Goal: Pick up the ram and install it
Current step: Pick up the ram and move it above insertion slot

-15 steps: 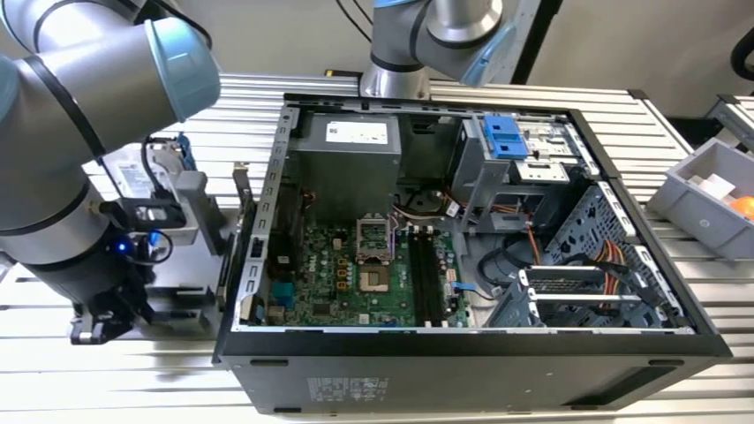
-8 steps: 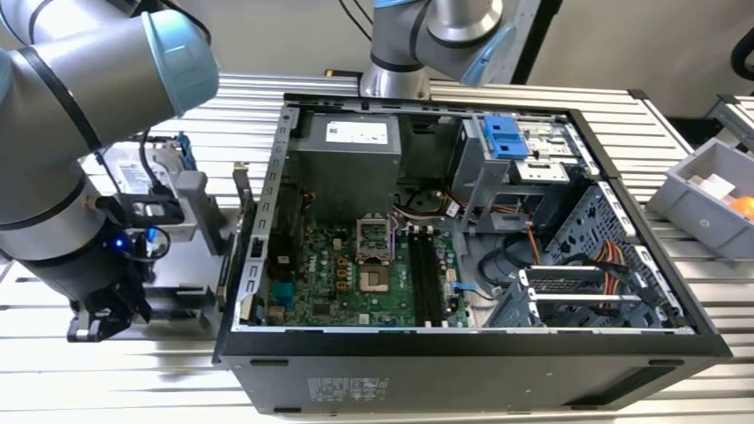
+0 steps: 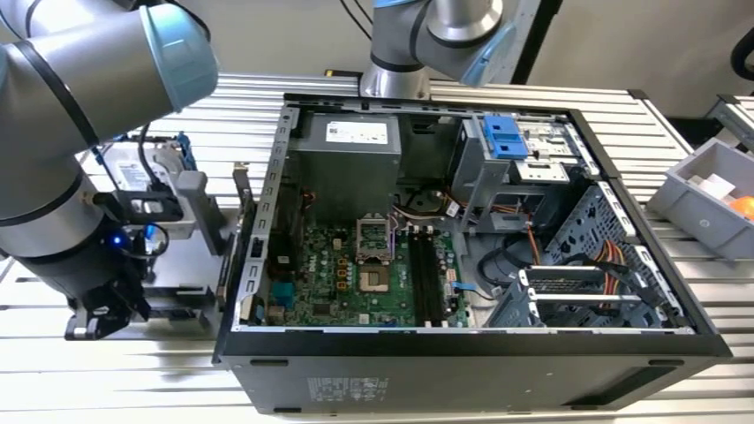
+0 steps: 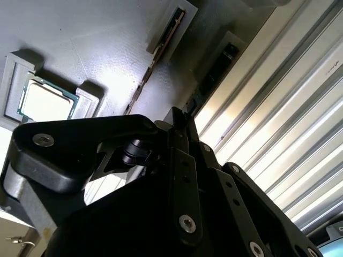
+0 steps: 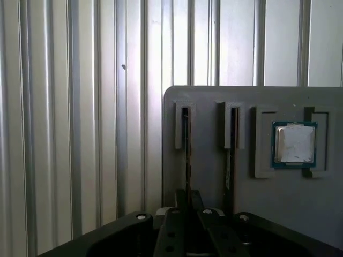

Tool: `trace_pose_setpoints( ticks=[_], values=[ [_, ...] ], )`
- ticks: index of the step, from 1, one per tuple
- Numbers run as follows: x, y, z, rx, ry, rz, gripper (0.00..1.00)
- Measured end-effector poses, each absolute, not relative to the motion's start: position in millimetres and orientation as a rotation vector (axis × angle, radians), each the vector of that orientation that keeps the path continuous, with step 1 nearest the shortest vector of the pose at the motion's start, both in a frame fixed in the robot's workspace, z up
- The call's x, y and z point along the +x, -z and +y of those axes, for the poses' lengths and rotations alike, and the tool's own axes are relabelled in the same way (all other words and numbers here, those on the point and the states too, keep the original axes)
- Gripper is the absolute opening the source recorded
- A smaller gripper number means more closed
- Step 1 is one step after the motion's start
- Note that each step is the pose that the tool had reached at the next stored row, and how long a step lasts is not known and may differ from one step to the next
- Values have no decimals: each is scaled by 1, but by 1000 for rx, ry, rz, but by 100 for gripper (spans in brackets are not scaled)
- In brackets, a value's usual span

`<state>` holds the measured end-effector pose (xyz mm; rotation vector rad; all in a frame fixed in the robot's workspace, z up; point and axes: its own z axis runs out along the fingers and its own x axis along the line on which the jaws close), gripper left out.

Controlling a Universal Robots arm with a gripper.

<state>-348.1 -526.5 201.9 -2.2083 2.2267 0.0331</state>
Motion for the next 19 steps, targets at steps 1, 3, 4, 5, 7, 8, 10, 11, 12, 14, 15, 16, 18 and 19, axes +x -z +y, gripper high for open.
trace_pose_setpoints(
  ticks=[1, 3, 4, 5, 7, 8, 10, 11, 12, 14, 15, 16, 18, 19],
  values=[
    [-348, -203, -527, -2208, -33, 2227, 0],
    [-348, -204, -527, -2208, -33, 2227, 0],
    [-348, -205, -526, -2208, -33, 2227, 0],
    [-348, -206, -526, -2208, -33, 2227, 0],
    [-348, -207, -527, -2208, -33, 2227, 0],
    [-348, -207, -526, -2208, -33, 2227, 0],
    [-348, -209, -526, -2208, -33, 2227, 0],
    [-348, -209, -526, -2208, -33, 2227, 0],
    [-348, -210, -526, -2208, -33, 2227, 0],
    [-348, -211, -526, -2208, -33, 2227, 0],
    [-348, -211, -526, -2208, -33, 2227, 0],
    [-348, -212, -526, -2208, -33, 2227, 0],
    [-348, -213, -526, -2208, -33, 2227, 0],
    [-348, -213, -526, -2208, -33, 2227, 0]
  ],
)
